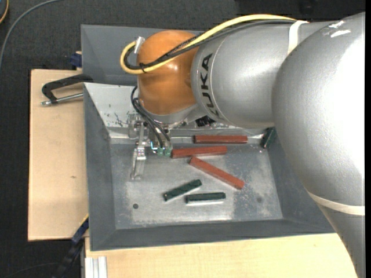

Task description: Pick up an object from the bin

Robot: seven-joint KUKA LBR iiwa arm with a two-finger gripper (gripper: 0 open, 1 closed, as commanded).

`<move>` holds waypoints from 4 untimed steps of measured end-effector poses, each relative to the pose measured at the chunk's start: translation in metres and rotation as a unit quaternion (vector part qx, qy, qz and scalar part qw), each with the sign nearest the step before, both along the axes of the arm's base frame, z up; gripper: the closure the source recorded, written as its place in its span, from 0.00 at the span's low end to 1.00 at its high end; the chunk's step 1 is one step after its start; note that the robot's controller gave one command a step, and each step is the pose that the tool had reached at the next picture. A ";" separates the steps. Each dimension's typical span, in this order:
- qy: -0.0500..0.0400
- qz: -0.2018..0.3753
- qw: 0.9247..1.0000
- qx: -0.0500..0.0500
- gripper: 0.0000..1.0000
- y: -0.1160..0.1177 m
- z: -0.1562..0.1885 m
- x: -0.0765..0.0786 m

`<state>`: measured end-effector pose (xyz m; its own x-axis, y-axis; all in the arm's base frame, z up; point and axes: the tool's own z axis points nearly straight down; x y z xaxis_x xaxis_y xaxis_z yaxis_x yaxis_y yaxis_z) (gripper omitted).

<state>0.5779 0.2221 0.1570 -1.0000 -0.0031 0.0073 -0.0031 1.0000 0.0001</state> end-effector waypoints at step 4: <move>-0.004 0.292 0.957 0.002 0.00 -0.190 -0.086 -0.085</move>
Offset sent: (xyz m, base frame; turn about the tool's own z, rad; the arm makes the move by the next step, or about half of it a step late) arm 0.0019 -0.0805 -0.0843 -0.1932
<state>0.4931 0.0317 0.0707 -0.8281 -0.5606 -0.0015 -0.5606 0.8281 0.0006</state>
